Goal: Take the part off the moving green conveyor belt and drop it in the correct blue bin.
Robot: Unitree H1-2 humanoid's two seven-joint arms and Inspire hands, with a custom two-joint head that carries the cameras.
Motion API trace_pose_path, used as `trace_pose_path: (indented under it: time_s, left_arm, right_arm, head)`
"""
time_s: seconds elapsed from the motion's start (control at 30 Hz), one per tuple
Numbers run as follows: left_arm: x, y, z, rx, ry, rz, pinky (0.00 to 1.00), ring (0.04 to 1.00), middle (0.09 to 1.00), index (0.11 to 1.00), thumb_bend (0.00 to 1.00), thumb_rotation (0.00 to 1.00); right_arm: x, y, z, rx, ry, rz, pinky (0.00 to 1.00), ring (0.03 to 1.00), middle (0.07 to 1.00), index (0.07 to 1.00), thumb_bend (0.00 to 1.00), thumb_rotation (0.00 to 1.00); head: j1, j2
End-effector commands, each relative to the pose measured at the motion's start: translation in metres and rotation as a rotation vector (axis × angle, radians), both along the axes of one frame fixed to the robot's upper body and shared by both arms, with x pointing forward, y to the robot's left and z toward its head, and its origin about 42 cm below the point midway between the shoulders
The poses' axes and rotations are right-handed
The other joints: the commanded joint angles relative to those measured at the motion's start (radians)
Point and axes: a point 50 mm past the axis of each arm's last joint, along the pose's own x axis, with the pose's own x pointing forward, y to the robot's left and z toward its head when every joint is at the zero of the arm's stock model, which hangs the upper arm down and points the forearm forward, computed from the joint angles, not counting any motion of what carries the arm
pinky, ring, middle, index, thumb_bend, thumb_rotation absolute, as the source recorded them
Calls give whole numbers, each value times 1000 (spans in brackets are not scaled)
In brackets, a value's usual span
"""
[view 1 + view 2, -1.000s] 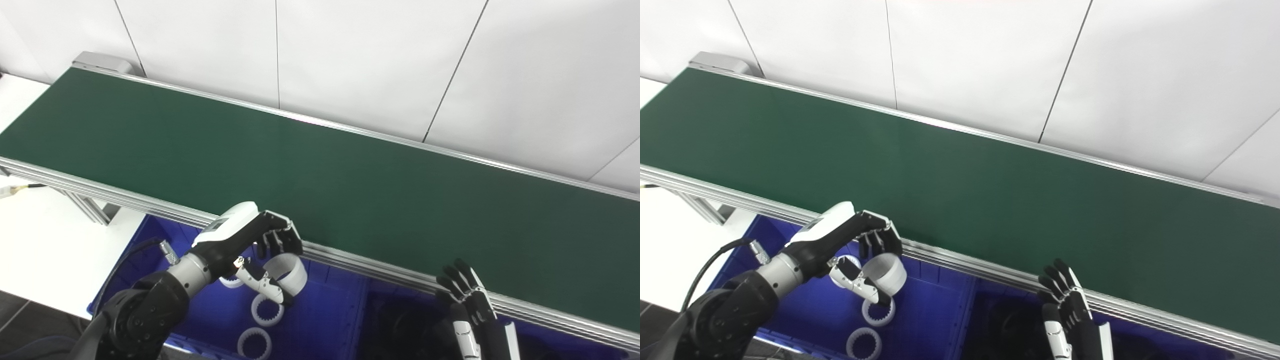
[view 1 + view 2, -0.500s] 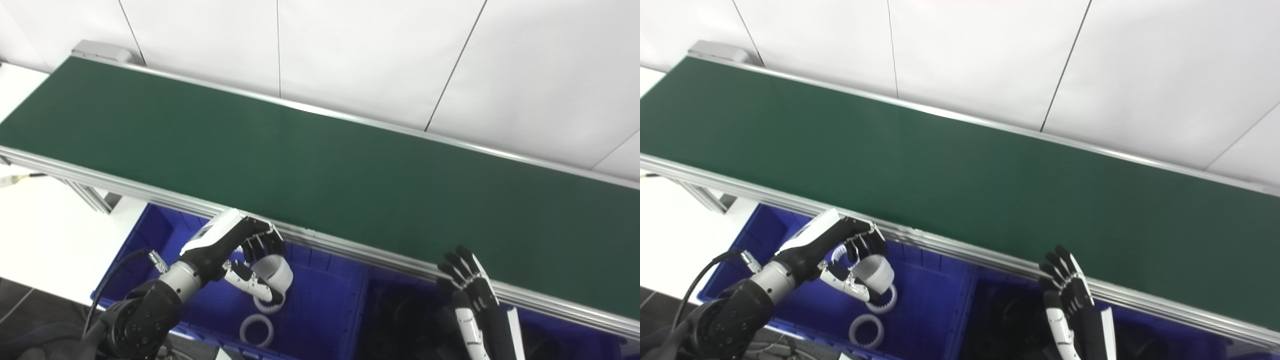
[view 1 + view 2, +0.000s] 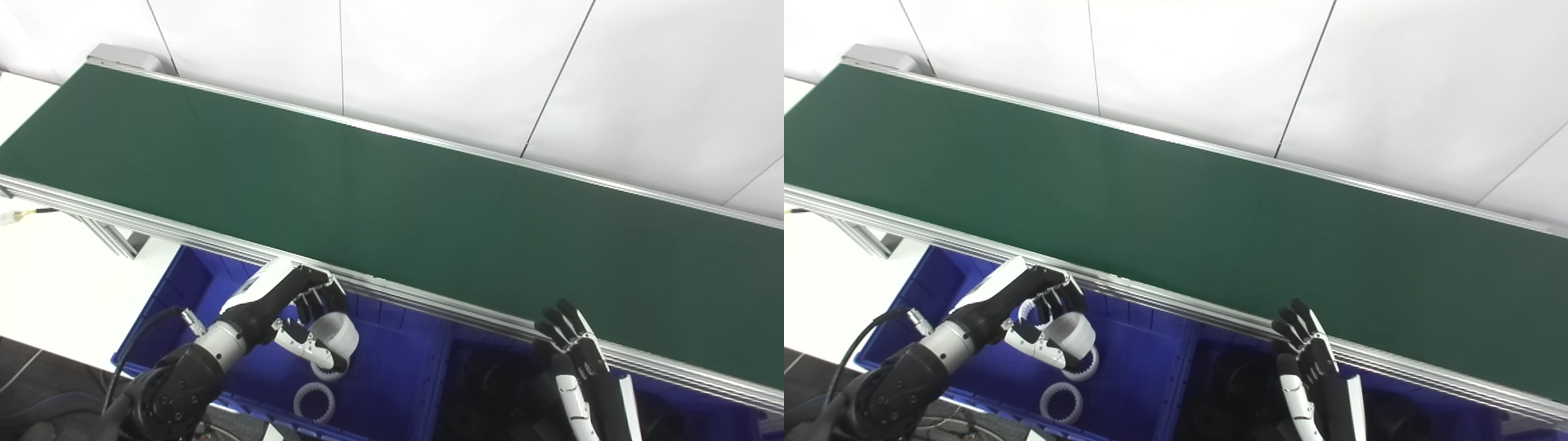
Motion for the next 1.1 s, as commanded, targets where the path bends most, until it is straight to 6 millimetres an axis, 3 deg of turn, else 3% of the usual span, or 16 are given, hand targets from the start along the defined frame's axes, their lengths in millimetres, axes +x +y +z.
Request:
trace_pose_path:
  time_s: [0.0,0.03,0.07,0.13,0.23,0.83,0.87,0.9,1.07]
  left_arm:
    - [1,4,14,7,1,-1,550,646,648,489,517,30]
    - [0,4,17,6,11,-5,584,692,692,492,518,37]
    - [-1,5,19,1,18,-11,629,756,743,526,605,34]
    - [-1,8,21,-5,29,-22,698,818,791,652,904,5]
    - [-2,10,22,-2,42,-33,735,843,819,690,958,0]
    - [-3,9,22,-24,28,-39,729,844,826,737,957,7]
    - [-3,9,22,-34,18,-38,725,837,821,739,940,22]
    - [-3,7,22,-62,0,-35,736,837,821,749,907,122]
    - [-3,-12,13,-258,-88,-34,741,812,805,763,863,337]
  right_arm:
    - [1,1,11,10,-43,2,741,825,865,914,488,780]
    - [1,1,11,13,-44,2,743,826,866,914,492,779]
    - [1,1,11,14,-46,1,741,824,866,912,494,774]
    - [1,1,11,13,-49,0,736,823,866,912,480,765]
    - [1,1,11,15,-47,-1,736,823,866,916,480,764]
    - [0,2,11,16,-41,1,740,826,869,917,485,767]
    - [0,3,10,14,-40,1,740,825,868,918,489,770]
    - [0,3,10,14,-41,0,739,823,866,918,493,769]
    - [-1,6,10,19,-41,1,738,821,864,913,494,764]
  head:
    - [-3,0]
    - [-4,-1]
    - [-4,-1]
    - [-5,-2]
    - [-7,-1]
    - [-33,-9]
    - [-33,-9]
    - [-47,-10]
    - [-84,-16]
